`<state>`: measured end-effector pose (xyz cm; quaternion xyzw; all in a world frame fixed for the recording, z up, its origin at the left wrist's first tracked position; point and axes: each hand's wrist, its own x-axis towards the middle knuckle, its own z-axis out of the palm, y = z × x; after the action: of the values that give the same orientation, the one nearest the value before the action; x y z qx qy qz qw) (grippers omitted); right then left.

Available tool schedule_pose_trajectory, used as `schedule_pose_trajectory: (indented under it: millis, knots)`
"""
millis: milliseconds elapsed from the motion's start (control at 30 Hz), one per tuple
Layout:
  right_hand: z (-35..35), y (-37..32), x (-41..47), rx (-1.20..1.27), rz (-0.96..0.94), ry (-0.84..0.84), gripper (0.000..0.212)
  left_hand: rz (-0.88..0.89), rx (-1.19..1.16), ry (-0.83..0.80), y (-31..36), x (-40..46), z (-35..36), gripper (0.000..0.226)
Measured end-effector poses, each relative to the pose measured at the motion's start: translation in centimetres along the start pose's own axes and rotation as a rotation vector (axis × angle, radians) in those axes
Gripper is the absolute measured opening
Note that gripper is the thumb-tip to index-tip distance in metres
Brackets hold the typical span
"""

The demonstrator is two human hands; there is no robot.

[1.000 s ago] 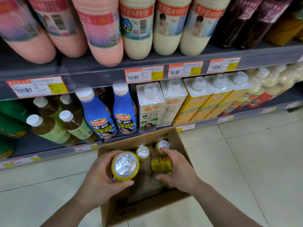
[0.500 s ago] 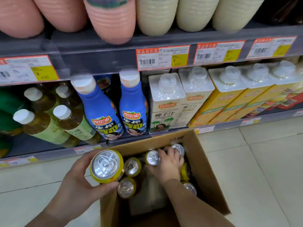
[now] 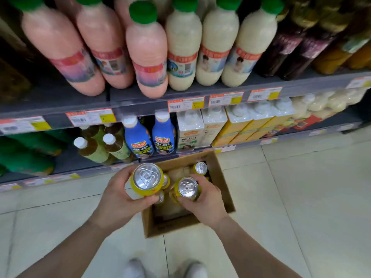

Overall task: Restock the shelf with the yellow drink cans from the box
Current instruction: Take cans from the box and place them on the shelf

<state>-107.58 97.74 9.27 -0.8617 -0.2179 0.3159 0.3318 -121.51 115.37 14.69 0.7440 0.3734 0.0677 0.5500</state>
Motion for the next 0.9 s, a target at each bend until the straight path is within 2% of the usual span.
schedule_pose_trajectory:
  millis: [67, 267, 467, 533, 700, 767, 867, 900]
  knots:
    - [-3.0, -3.9, -2.9, 0.098, 0.001, 0.02, 0.043, -0.011, 0.003, -0.002, 3.4, -1.7, -1.2, 0.076]
    - [-11.3, -16.4, -10.3, 0.191, -0.064, 0.057, 0.056, 0.03, -0.02, 0.035, 16.1, -8.4, -7.5, 0.075]
    - [-19.2, -32.1, -18.2, 0.176, -0.248, 0.016, 0.063, 0.075, -0.008, 0.187, 27.6, -16.6, -17.3, 0.067]
    - [-20.6, -37.0, -20.4, 0.141, -0.334, -0.001, 0.057, 0.09, -0.059, 0.231, 29.9, -19.4, -21.1, 0.068]
    - [-20.0, -47.4, -25.2, 0.142, -0.489, -0.093, 0.047, 0.125, -0.171, 0.347, 32.8, -26.3, -29.7, 0.068]
    - [-17.9, -51.1, -27.3, 0.187, -0.53, -0.147, 0.045, 0.139, -0.217, 0.373, 32.3, -28.9, -33.3, 0.068]
    - [-13.0, -56.6, -30.8, 0.234, -0.584, -0.232, 0.056, 0.154, -0.244, 0.422, 30.6, -33.6, -39.7, 0.061]
    - [-10.9, -58.4, -32.0, 0.255, -0.602, -0.259, 0.054, 0.161, -0.237, 0.444, 29.6, -35.2, -42.2, 0.06]
